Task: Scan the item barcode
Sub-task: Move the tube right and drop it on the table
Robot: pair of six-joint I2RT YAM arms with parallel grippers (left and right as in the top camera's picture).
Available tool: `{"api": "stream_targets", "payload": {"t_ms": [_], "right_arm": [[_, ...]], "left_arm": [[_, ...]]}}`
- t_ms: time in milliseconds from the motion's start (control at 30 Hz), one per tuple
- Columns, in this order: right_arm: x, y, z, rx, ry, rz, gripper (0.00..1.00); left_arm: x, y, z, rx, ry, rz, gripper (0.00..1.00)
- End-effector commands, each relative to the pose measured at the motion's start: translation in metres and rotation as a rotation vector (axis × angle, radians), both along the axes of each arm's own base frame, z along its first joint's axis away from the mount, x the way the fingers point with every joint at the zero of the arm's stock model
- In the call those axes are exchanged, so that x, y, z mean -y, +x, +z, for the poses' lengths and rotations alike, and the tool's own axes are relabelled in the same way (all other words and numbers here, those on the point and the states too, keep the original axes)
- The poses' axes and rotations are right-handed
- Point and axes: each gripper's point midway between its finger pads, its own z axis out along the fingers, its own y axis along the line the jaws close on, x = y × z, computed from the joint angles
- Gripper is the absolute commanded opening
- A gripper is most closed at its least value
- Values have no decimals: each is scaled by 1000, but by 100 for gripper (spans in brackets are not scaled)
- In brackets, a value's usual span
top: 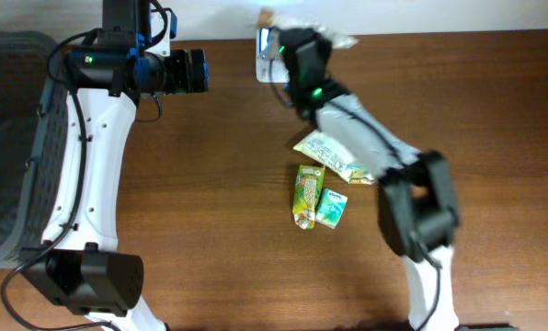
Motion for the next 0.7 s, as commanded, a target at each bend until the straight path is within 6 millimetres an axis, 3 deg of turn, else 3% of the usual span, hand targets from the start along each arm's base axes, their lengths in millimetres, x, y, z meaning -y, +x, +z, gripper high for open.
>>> {"api": "stream_targets", "payload": {"t_ms": [0,67,100,167,233,433,633,667], "right_arm": [[63,-53,122,155,354,-181,4],[83,-97,112,-16,562,-212,4],[96,-124,98,-138,686,-258,4],[122,-151,77,-249,817,-391,4],[164,-189,33,-405,991,-670,4],[235,-236,-83,-688,1282,-1015,4],[278,-265,-147,-676,1407,-1118,4],[280,-266,-147,-677,1430,-1123,10]], "left_arm": [[1,1,-1,-4,-9,-2,99],[1,1,-1,-4,-9,-3,99],[1,1,-1,-4,-9,-2,99],[1,1,-1,-4,-9,-2,99],[1,1,-1,-4,-9,-2,99],[1,1,-1,-4,-9,-2,99],[1,1,-1,-4,-10,-2,99],[1,1,-1,-4,-9,-2,99]]}}
